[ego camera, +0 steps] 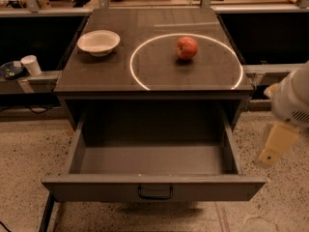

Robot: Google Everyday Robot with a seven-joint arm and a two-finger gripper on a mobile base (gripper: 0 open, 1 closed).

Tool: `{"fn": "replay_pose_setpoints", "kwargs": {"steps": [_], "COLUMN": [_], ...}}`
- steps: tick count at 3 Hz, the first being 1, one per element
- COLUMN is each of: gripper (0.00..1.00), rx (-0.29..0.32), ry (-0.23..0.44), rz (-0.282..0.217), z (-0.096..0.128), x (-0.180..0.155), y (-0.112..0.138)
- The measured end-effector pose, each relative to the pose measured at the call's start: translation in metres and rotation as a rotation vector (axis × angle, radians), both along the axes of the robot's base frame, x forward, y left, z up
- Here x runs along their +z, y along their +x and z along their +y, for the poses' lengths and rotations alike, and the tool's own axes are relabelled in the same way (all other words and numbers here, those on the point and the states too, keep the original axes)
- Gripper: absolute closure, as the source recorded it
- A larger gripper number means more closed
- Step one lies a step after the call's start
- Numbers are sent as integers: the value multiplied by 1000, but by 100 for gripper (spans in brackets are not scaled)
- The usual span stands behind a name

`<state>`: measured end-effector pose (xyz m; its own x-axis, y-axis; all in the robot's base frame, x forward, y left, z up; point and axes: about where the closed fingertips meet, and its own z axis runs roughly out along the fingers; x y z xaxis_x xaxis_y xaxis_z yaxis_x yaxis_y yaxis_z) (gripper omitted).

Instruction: Close top drawer

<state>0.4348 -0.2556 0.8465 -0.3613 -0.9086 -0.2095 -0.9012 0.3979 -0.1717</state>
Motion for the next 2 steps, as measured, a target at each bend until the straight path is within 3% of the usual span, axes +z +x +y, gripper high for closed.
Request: {"fn": "replay_pose_setpoints", "kwargs": {"steps": [1,2], "gripper": [16,41], "rx": [-34,21], "ry": [26,81], "rz": [77,131], "z": [-13,6], "x": [-68,-119], "y": [-25,-43]}}
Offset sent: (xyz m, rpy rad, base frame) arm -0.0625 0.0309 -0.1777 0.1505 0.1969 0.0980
